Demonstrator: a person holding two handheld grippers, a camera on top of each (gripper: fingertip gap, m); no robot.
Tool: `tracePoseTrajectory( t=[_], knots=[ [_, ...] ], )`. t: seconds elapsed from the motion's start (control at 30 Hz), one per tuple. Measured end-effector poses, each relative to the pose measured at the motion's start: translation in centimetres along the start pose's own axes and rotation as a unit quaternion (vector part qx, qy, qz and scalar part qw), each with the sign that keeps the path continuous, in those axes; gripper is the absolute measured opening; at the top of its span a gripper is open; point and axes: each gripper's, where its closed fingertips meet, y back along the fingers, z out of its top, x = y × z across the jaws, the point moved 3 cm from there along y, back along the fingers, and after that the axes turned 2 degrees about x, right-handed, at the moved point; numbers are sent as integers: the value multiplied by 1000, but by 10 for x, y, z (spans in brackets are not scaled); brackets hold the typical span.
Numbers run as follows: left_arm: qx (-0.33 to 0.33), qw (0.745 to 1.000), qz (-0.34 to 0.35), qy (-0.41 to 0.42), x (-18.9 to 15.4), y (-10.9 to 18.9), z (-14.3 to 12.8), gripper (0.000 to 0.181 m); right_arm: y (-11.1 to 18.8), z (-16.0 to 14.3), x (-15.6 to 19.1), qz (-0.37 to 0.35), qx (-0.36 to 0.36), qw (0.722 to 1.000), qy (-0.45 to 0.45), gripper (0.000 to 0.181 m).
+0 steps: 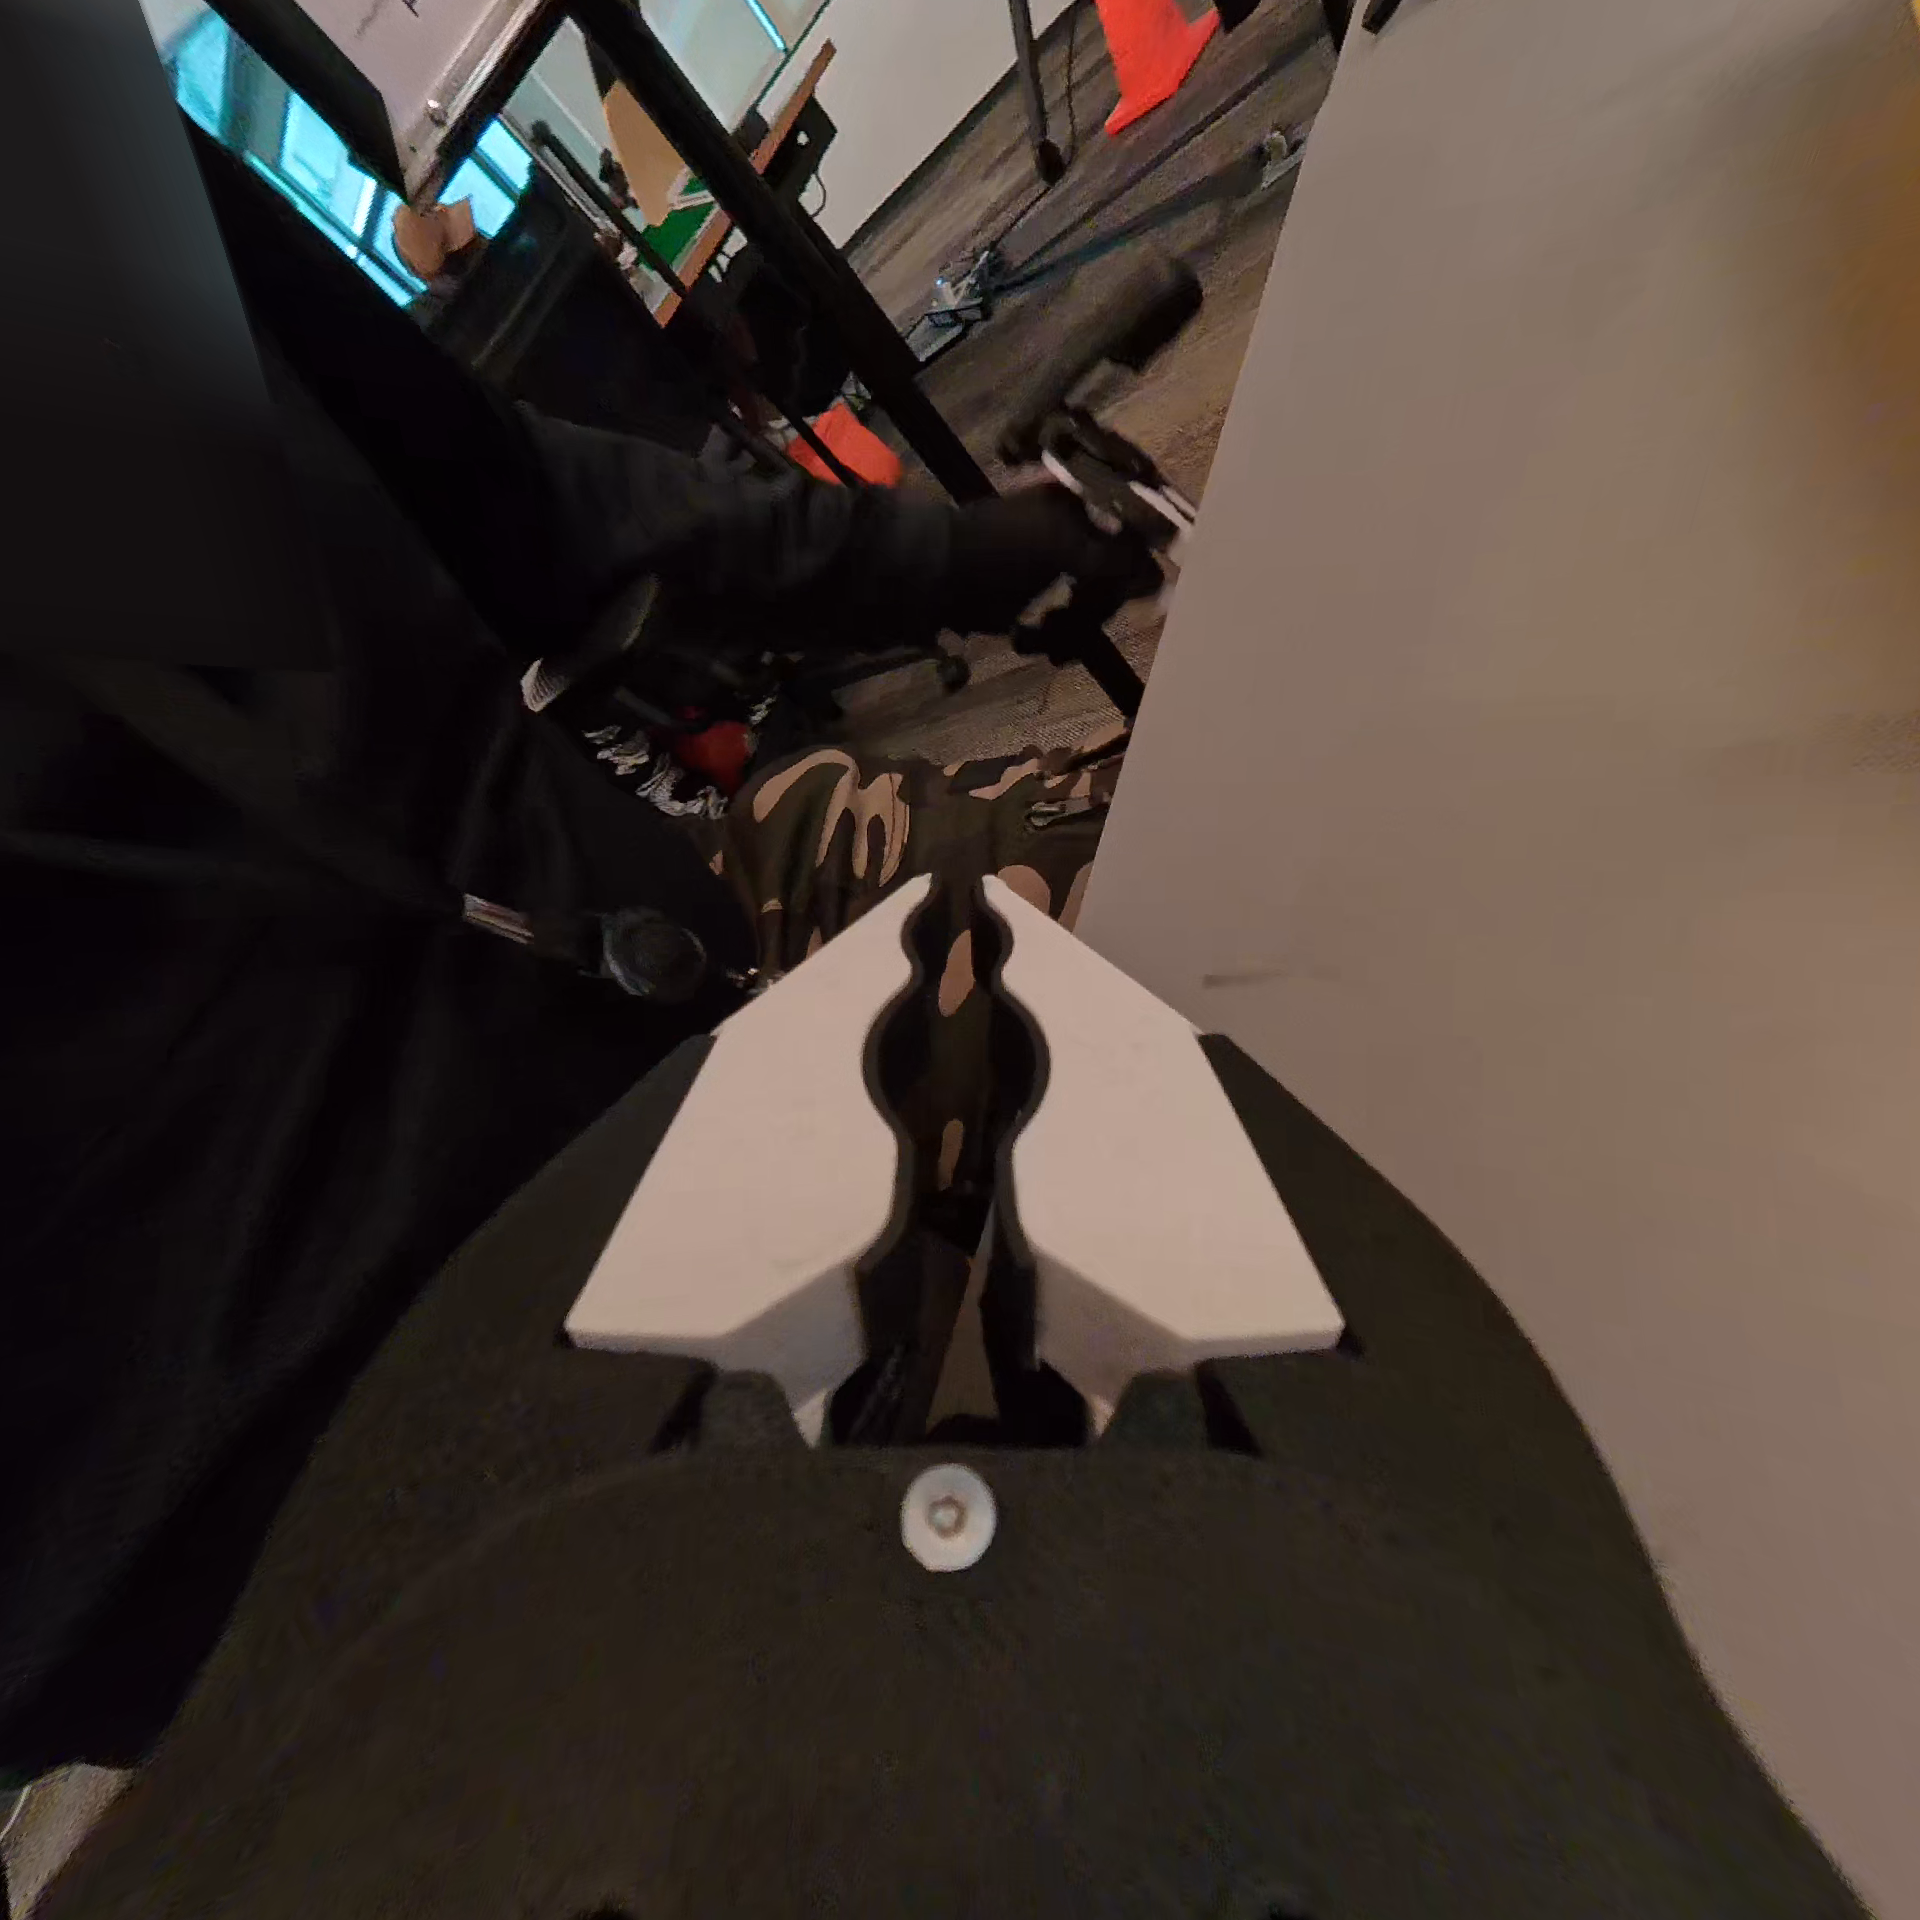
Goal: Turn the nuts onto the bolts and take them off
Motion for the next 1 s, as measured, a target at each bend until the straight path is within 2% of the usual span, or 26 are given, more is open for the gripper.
tracePoseTrajectory(
  t=[0.13, 0.2, 0.27, 0.37, 0.53, 0.67, 0.77, 1.0],
  knots=[
    [78, 987, 83, 112, 77, -51, -42, 0, -15, 13, -7, 24, 15, 1000, -8, 0],
    [91, 979, 107, 150, 117, -80, -54, 0, -23, 18, -9, 34, 25, 999, -11, 0],
    [157, 964, 144, 162, 164, -108, -80, 0, -29, 20, -11, 45, 38, 998, -19, 0],
    [215, 944, 201, 148, 230, -132, -108, 15, -33, 23, -13, 58, 45, 997, -39, 0],
    [152, 933, 261, 194, 320, -153, -118, 36, -35, 25, -19, 60, 48, 995, -71, 0],
    [97, 915, 292, 261, 378, -158, -132, 20, -37, 25, -26, 69, 57, 989, -115, 0],
    [84, 909, 291, 287, 404, -165, -142, 15, -39, 24, -30, 70, 68, 985, -143, 0],
    [102, 898, 294, 312, 445, -181, -167, 13, -38, 29, -43, 77, 57, 973, -211, 0]
  ],
)
